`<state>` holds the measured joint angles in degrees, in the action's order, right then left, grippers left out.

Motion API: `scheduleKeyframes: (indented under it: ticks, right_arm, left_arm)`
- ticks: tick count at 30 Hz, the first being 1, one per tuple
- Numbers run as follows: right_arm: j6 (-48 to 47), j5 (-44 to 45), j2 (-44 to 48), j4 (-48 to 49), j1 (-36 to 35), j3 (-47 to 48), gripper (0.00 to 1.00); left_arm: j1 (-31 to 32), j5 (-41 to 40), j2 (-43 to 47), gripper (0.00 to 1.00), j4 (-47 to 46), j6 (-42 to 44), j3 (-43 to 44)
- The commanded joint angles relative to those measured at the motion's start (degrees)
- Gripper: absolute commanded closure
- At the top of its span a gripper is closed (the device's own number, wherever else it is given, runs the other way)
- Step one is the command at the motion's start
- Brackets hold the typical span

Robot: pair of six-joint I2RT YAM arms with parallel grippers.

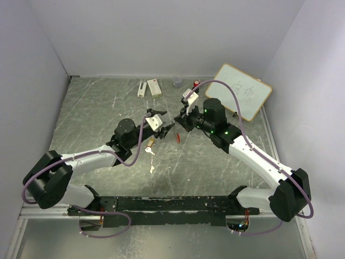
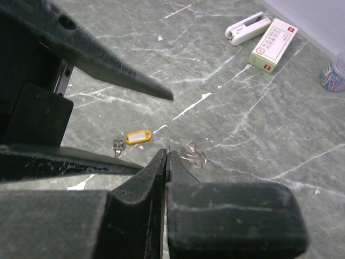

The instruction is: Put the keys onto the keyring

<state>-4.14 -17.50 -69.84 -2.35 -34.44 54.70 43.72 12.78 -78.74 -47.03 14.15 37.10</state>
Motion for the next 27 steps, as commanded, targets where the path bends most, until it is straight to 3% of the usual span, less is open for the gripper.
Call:
scheduleKeyframes:
  ticks: [1, 2, 6, 8, 10, 12, 17, 22, 27]
  right_arm:
    - [-0.44, 0.06, 0.31, 0.79, 0.44, 1.11, 1.0]
    - [-0.3, 0.54, 0.35, 0.92, 0.46, 0.91, 1.0]
    - [0.09, 2.39, -1.0, 0.87, 0.66, 1.08, 1.0]
    - [0.63, 2.76, -2.13, 1.59, 0.83, 0.95, 1.0]
    - [1.07, 2.06, -3.53, 3.06, 1.26, 0.63, 1.0]
    - [1.66, 1.18, -5.2, 4.78, 1.63, 0.62, 1.0]
    - [2.73, -2.06, -10.8, 10.22, 1.74, 3.74, 1.0]
    - [4.71, -6.44, -16.88, 15.44, 1.51, 10.52, 1.0]
    - [8.01, -7.06, -18.37, 20.8, 1.56, 11.57, 1.0]
  left_arm:
    - [0.0, -5.0, 1.52, 0.25, -2.15, -1.58, 0.04]
    - [-0.01, -7.0, 2.25, 0.2, -2.64, -2.1, -0.61]
    - [0.04, -15.32, 5.35, 0.16, -2.56, -4.77, -2.24]
    - [0.01, -21.17, 7.15, 0.06, -1.72, -8.73, -2.99]
    - [0.03, -27.99, 8.7, 0.0, 1.65, -13.64, -2.75]
    - [-0.04, -32.74, 9.94, 0.01, 6.95, -16.61, -1.67]
    - [-0.04, -36.1, 10.79, 0.01, 17.31, -19.44, 1.85]
    - [-0.13, -36.26, 12.28, 0.01, 17.87, -19.58, 1.54]
    - [-0.43, -37.49, 13.61, 0.01, 18.03, -19.62, 0.63]
